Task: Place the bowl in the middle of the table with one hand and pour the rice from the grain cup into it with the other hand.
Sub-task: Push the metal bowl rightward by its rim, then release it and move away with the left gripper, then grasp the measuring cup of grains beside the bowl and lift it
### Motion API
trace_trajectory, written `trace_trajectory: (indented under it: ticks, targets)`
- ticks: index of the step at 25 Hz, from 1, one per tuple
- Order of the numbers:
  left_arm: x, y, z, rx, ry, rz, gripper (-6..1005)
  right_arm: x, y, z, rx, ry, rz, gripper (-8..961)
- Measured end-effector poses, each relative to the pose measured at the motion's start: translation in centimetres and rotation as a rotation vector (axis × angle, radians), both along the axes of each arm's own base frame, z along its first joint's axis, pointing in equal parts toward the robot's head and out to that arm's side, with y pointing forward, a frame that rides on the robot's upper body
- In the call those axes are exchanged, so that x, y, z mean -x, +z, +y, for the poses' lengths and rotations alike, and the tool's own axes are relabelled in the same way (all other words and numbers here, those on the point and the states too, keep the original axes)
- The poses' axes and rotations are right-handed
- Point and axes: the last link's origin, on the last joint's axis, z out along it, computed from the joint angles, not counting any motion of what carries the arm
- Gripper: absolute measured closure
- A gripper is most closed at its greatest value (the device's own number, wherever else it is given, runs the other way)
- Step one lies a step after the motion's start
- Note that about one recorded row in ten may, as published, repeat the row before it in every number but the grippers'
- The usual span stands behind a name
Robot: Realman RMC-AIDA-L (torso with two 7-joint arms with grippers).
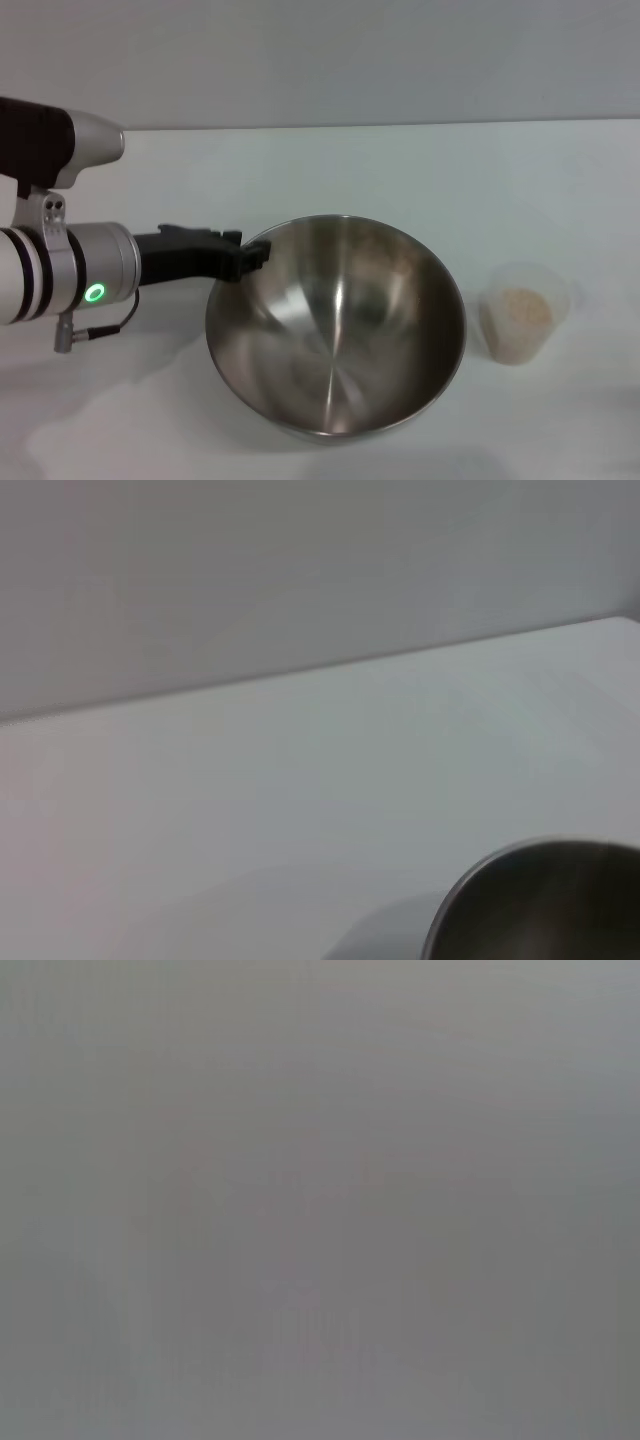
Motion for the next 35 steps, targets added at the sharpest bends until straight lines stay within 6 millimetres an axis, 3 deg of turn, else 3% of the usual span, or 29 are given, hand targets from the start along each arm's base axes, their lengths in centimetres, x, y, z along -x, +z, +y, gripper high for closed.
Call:
trace_trajectory:
  ticks: [1,5,6,10,11,12,15,16,18,20,21,22,24,25,26,28,29,31,35]
  targets:
    - [-0.6,0.4,-0.1,-0.013,-0.036,0.004,699,0.0,0.0,0.0,0.000,0.000,0.000,175]
    - [-2.0,1.4,-0.3,-0.053,-0.111,0.013,585,0.0,0.0,0.0,0.000,-0.001,-0.001,176]
    - [-3.3,2.5,-0.5,-0.108,-0.193,0.030,556,0.0,0.0,0.0,0.000,-0.001,-0.001,176]
    - [-4.8,3.7,-1.0,-0.262,-0.335,0.087,405,0.0,0.0,0.0,0.000,-0.001,-0.002,175]
    - [-5.1,3.5,-1.9,-0.407,-0.433,0.161,357,0.0,0.0,0.0,0.000,-0.001,-0.002,175]
    - [-5.1,3.5,-1.9,-0.407,-0.433,0.161,310,0.0,0.0,0.0,0.000,-0.001,-0.002,175]
    - [-4.7,2.0,-3.2,-0.646,-0.542,0.327,219,0.0,0.0,-0.1,0.001,-0.001,-0.002,174]
    - [-3.6,1.0,-3.7,-0.794,-0.573,0.428,196,0.0,-0.1,-0.2,0.009,0.000,-0.003,174]
    - [-3.1,0.9,-3.9,-0.870,-0.580,0.458,152,0.0,-0.3,-0.3,0.021,0.004,-0.004,175]
    - [-1.6,1.8,-4.5,-1.065,-0.536,0.445,131,0.1,-0.7,-0.4,0.057,0.016,-0.017,176]
    - [0.2,2.8,-5.4,-1.200,-0.480,0.375,132,0.1,-1.1,-0.5,0.096,0.028,-0.031,176]
    - [0.2,2.8,-5.4,-1.200,-0.480,0.375,133,0.1,-1.1,-0.5,0.096,0.028,-0.031,175]
    - [2.4,3.5,-6.1,-1.276,-0.425,0.262,135,0.2,-1.5,-0.5,0.137,0.036,-0.038,174]
    - [3.6,3.7,-6.2,-1.285,-0.397,0.209,135,0.2,-1.7,-0.4,0.156,0.038,-0.043,174]
    - [6.4,4.1,-6.3,-1.287,-0.339,0.125,136,0.1,-2.1,-0.3,0.189,0.035,-0.054,175]
    - [6.4,4.1,-6.3,-1.287,-0.339,0.125,138,0.0,-2.3,-0.2,0.205,0.031,-0.061,175]
    - [9.8,4.5,-6.4,-1.276,-0.275,0.064,139,0.0,-2.6,0.0,0.219,0.026,-0.069,175]
    - [11.6,4.8,-6.9,-1.268,-0.238,0.019,139,0.0,-3.3,0.4,0.265,0.016,-0.090,175]
    - [12.6,4.9,-7.5,-1.264,-0.216,-0.007,139,0.2,-4.1,0.9,0.314,0.023,-0.096,176]
